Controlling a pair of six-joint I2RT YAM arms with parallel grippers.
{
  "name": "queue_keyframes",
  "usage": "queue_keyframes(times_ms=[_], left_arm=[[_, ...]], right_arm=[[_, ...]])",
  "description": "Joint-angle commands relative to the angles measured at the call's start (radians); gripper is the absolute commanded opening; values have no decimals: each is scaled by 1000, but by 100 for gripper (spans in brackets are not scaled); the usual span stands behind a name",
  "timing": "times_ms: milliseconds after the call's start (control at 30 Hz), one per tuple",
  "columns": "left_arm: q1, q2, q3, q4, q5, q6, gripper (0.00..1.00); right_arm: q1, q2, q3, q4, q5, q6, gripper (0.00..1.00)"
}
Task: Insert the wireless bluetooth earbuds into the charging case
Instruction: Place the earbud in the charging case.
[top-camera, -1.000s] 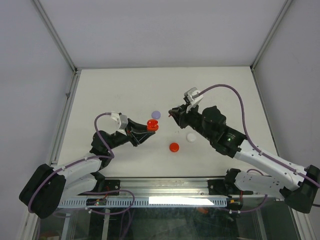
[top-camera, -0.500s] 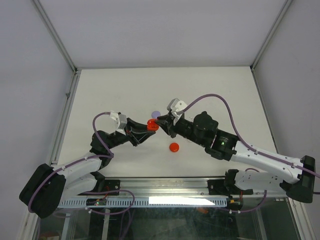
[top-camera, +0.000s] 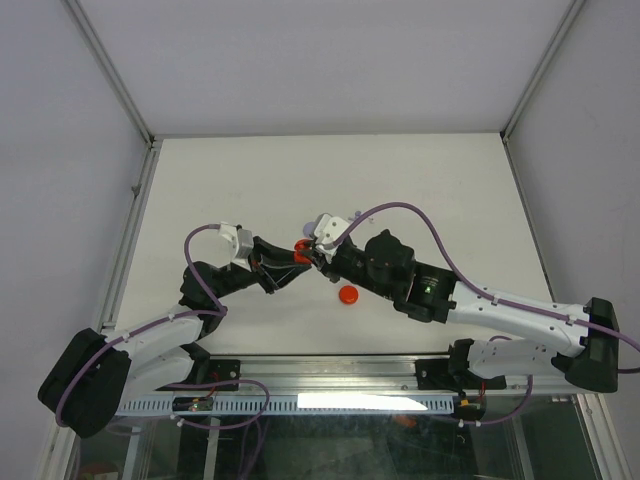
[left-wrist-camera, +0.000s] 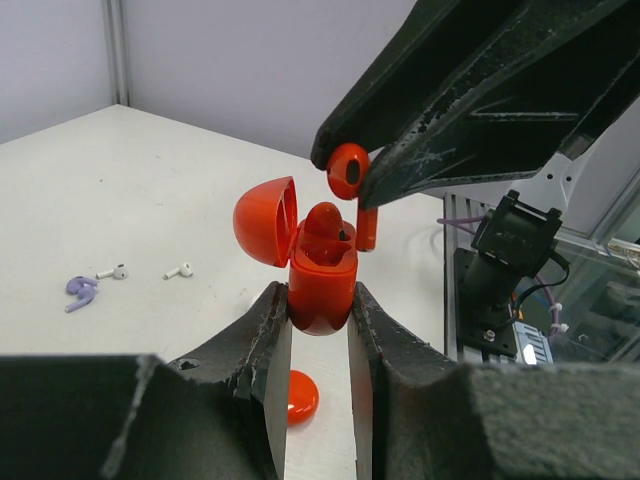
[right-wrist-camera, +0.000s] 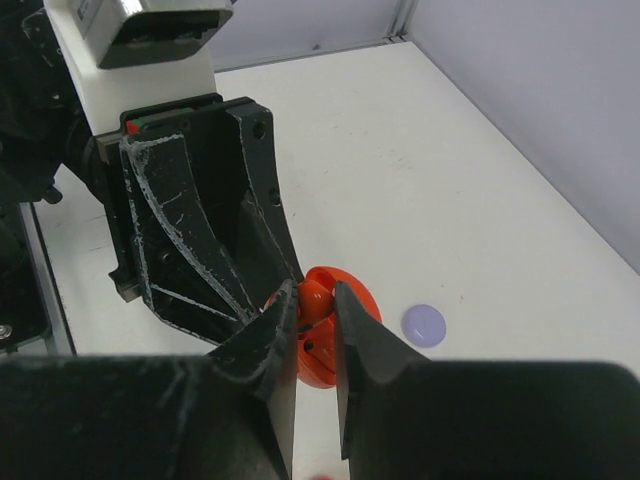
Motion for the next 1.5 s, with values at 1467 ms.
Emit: queue_keyframes(times_ms=[1467], left_arm=[[-8, -14, 37, 54, 6, -33, 0]], right_arm=[[58, -1, 70, -33, 3, -120, 39]])
